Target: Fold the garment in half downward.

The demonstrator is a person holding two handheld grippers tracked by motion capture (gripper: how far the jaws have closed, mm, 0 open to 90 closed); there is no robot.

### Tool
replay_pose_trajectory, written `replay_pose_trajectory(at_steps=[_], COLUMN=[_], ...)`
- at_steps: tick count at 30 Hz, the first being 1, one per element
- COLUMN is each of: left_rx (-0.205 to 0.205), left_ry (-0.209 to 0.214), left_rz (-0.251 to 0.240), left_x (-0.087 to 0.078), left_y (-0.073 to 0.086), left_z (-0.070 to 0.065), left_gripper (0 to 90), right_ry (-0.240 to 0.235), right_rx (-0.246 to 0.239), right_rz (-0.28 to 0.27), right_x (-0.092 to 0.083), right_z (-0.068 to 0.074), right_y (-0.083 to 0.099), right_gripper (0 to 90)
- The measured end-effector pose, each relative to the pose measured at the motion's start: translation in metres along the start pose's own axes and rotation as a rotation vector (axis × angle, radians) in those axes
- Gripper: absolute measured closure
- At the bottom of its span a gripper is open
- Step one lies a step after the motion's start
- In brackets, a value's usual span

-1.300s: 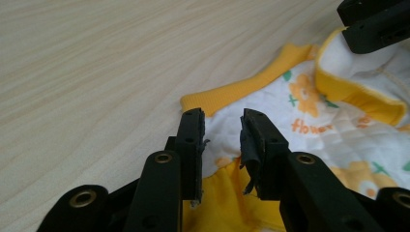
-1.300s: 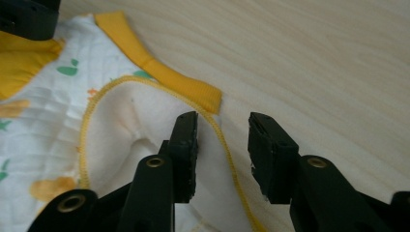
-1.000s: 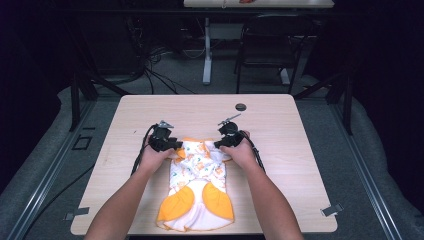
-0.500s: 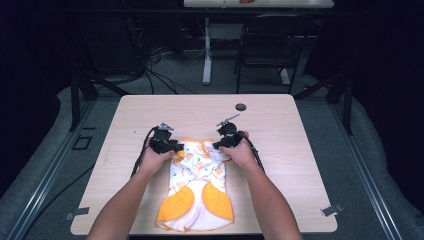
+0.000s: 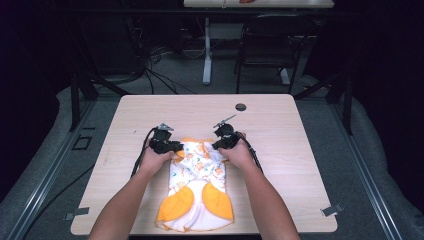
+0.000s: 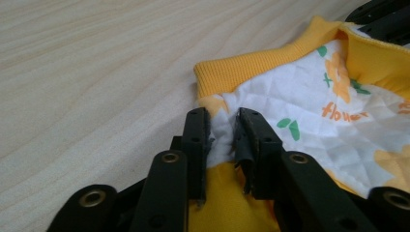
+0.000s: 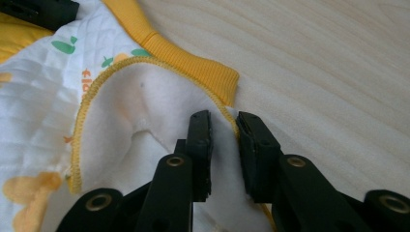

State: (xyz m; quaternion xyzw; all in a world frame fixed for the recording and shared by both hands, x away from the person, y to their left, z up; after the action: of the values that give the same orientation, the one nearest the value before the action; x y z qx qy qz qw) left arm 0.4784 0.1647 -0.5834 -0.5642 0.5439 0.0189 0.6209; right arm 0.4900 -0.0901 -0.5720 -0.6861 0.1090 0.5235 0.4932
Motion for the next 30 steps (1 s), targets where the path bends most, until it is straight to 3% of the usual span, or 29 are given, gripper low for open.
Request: replay_pose_trajectory(at_steps=[3, 9, 12, 16, 19, 30], left_rx=[0.006, -0.007, -0.005, -0.015, 0.012, 0.063], left_ry=[0.01, 0.01, 0.009, 0.02, 0.028, 0.007], left_rz=[0.002, 0.005, 0.004, -0.035, -0.056, -0.09], left_x=[0.0, -0.001, -0.005, -0.014, -0.026, -0.043], left_y=[0.0, -0.001, -0.002, -0.005, -0.011, -0.019], left_z=[-0.001, -0.002, -0.001, -0.001, -0.005, -0.01], left_gripper=[80.3, 83.5, 84.3, 84.7, 84.7, 84.7], right_ry=[-0.01, -0.021, -0.031, -0.041, -0.045, -0.052], right_rx=[0.009, 0.008, 0.018, 0.014, 0.006, -0.028], right_rz=[-0.001, 0.01, -0.013, -0.043, -0.074, -0.164], right_x=[0.0, -0.001, -0.004, -0.012, -0.022, -0.05], right_z=[0.001, 0.001, -0.001, -0.003, -0.004, -0.001], right_y=[0.0, 0.0, 0.0, -0.003, -0.005, -0.015], right_gripper=[80.6, 86.6, 87.4, 87.5, 87.5, 87.5])
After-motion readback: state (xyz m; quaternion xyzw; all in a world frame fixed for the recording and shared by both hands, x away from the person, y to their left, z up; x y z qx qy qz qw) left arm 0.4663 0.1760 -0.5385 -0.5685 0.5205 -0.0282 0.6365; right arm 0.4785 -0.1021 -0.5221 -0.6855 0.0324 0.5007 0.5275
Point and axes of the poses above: each handheld gripper's, and its own axes: x roughly forward along the jaws, y roughly out of its underside, z roughly to its left, the point moved 1 cm from there along x, roughly forward along the jaws, and after that the axes turned 5 degrees about y, right-handed, at the moved point
